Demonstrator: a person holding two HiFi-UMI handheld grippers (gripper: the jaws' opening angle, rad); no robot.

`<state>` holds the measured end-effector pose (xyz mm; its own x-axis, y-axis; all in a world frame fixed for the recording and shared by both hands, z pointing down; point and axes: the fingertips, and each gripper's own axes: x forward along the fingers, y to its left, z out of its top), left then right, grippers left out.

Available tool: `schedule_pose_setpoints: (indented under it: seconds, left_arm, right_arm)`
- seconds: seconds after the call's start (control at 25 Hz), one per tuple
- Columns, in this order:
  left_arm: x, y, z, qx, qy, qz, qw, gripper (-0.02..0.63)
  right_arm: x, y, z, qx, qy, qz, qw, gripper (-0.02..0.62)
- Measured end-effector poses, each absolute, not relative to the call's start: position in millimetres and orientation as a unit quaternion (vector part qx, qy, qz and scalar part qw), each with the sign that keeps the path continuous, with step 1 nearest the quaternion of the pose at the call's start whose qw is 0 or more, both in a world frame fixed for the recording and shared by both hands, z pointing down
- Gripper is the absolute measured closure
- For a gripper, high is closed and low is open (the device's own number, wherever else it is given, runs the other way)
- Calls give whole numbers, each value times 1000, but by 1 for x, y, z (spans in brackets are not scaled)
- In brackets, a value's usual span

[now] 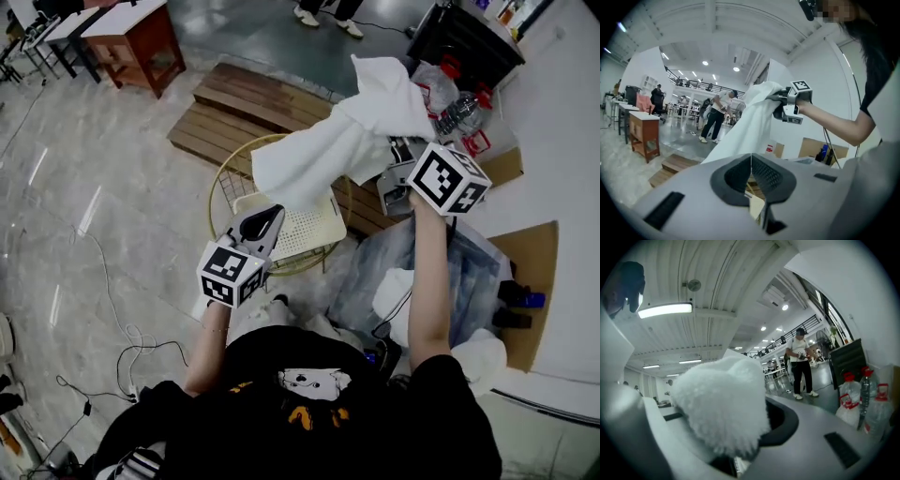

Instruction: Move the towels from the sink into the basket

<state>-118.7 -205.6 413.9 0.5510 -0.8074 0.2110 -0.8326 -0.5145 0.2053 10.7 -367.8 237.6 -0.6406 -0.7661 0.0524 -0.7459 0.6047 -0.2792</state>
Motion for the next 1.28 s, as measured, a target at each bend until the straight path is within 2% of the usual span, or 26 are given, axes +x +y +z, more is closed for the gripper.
schedule_pose_setpoints:
  seconds: [0.28,0.8,0.92,1.04,1.28]
  left_arm:
    - [-161,-211,445,848,-499,61,164,597]
    - [-187,-237,519,836,-505,94,192,597]
    - [-190,-236,529,834,-504,103,201,597]
    - [-195,-233,535,830,-504,108,211,597]
    - [-197,-231,539,829,-502,110,222,597]
  right_arm:
    - [-53,-387,358,-387,898,-205,-45,511]
    - [-85,-375,693,-357,827,-267,-343,496]
    - [-83,-366,746,-351,803,-288,-386,458]
    - [-79,-361,770,-351,778,-317,-414,302]
    - [-78,-353,751,-339,791,-304,-408,290]
